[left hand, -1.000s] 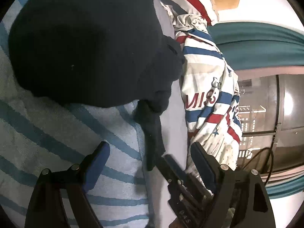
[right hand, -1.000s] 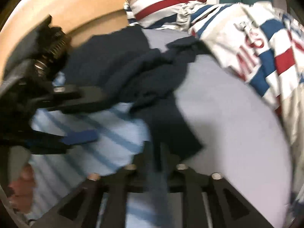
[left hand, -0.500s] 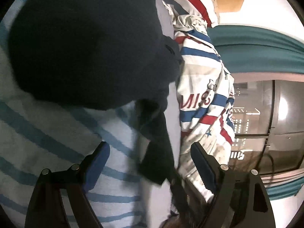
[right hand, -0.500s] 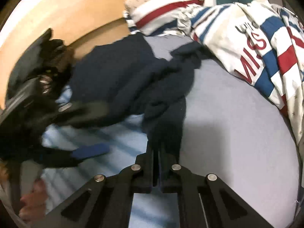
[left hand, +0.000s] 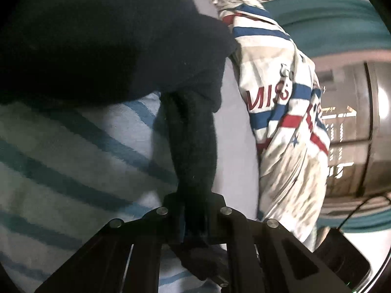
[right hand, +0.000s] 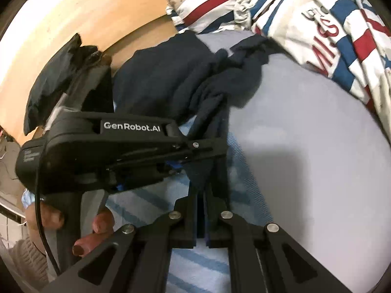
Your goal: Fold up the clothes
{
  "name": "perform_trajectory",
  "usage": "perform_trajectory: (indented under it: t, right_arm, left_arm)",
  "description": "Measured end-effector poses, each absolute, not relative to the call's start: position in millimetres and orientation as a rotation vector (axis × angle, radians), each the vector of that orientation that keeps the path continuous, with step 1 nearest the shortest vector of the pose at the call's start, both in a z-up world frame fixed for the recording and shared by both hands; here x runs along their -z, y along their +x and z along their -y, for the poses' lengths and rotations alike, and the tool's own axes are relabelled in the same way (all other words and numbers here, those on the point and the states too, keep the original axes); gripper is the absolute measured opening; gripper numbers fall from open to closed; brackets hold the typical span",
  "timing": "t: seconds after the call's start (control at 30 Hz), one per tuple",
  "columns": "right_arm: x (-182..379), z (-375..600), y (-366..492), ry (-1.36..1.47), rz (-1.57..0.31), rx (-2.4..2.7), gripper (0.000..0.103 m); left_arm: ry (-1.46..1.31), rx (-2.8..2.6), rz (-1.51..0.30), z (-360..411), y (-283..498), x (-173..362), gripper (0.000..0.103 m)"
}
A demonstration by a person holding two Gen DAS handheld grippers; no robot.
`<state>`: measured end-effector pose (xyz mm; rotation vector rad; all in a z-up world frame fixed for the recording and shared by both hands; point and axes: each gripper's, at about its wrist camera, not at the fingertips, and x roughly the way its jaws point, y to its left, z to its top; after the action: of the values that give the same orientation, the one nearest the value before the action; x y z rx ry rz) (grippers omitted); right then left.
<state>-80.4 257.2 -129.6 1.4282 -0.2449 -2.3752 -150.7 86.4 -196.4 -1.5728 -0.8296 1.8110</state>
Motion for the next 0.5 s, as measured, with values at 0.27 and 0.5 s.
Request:
perform_trajectory:
  t: [0.27,0.5]
  right_arm:
    - [122.3,-213.5,-55.1,1.411,0.272,2.218,0.005]
    - [122.8,-175.2,-8.7,1.404,0.273,2.135,0.005]
  left_arm:
    - [-1.543,-1.883,0.883,-22.7,-110.4,181.9,0.009]
    - [-1.565,-1.984,0.819,18.2,-54.2,165.5,0.008]
